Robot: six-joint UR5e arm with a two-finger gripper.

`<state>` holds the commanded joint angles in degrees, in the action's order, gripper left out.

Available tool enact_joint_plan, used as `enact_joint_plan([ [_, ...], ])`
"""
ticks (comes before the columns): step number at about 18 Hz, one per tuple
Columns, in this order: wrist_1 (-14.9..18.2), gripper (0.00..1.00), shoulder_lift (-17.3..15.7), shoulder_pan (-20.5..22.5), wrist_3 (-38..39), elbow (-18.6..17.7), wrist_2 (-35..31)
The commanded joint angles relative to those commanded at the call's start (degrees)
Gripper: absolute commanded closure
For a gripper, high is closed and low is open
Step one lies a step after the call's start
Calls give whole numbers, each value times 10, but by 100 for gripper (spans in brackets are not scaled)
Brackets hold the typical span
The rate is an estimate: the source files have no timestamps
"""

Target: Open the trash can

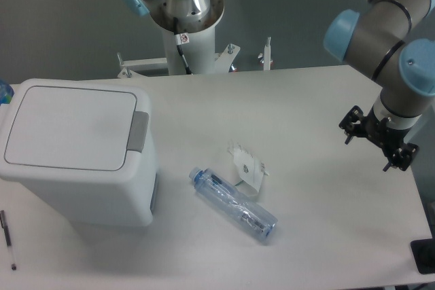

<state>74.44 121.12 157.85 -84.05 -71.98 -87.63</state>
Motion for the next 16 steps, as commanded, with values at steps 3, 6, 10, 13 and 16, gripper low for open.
enact_joint_plan([
  [3,2,0,-5,-7,84,0,18],
  [6,4,0,-7,-20,135,2,26],
  [10,4,0,-17,-34,216,5,74],
  [13,4,0,-28,-52,274,5,93],
  [16,4,0,-40,-62,316,8,127],
])
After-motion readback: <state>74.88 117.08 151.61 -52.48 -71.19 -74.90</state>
